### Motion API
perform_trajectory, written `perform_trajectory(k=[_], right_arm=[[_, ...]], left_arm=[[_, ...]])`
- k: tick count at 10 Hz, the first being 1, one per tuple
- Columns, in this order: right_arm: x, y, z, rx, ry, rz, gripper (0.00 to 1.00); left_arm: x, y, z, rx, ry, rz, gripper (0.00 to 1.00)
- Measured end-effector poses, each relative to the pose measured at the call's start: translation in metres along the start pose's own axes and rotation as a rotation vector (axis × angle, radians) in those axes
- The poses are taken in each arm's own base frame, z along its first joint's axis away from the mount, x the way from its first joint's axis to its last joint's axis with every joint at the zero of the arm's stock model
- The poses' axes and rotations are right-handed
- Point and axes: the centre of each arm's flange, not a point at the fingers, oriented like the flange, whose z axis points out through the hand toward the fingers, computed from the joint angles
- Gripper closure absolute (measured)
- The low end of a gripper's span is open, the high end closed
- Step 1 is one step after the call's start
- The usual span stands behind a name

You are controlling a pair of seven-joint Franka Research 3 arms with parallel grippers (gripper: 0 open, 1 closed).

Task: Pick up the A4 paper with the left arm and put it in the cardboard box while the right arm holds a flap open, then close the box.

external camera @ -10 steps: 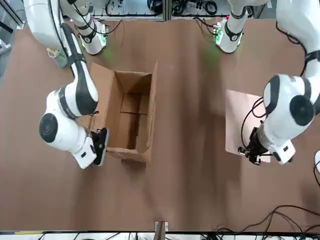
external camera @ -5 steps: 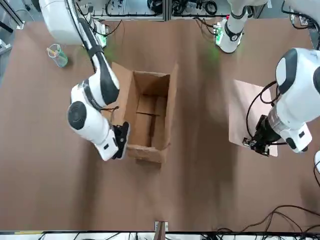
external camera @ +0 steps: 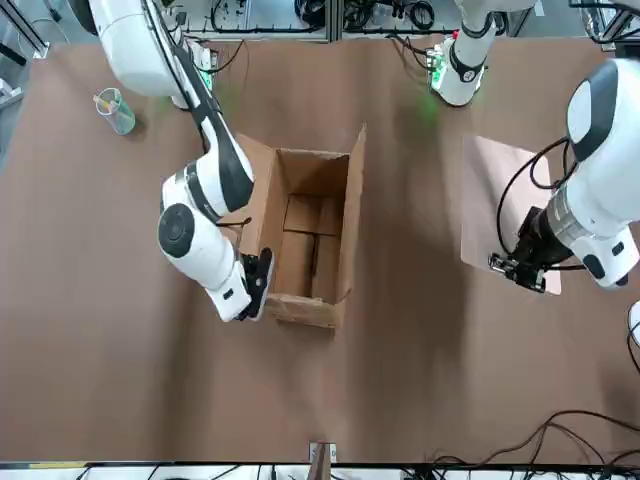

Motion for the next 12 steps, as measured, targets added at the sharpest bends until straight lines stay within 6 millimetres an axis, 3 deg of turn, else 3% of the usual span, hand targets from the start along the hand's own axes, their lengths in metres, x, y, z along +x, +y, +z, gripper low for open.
perform_trajectory(k=[3,6,9,11,12], right_arm=[[0.017,-0.012,0.013,-0.015,0.015,0.006,0.96],[0.02,-0.013,0.017,-0.024,0.026,0.032,0.92],[0.023,-0.013,0.021,-0.037,0.04,0.045,0.78],[0.026,-0.015,0.022,-0.035,0.044,0.07,0.7],[0.027,-0.015,0.02,-0.037,0.048,0.098,0.58]], left_arm=[[-0.022,-0.007,-0.016,0.019,-0.024,0.029,0.7],[-0.043,-0.024,-0.049,0.027,-0.083,0.039,0.7],[-0.054,-0.038,-0.084,0.013,-0.137,-0.031,0.7],[-0.079,-0.038,-0.09,0.011,-0.145,-0.092,0.7],[-0.099,-0.037,-0.09,0.012,-0.148,-0.113,0.7]])
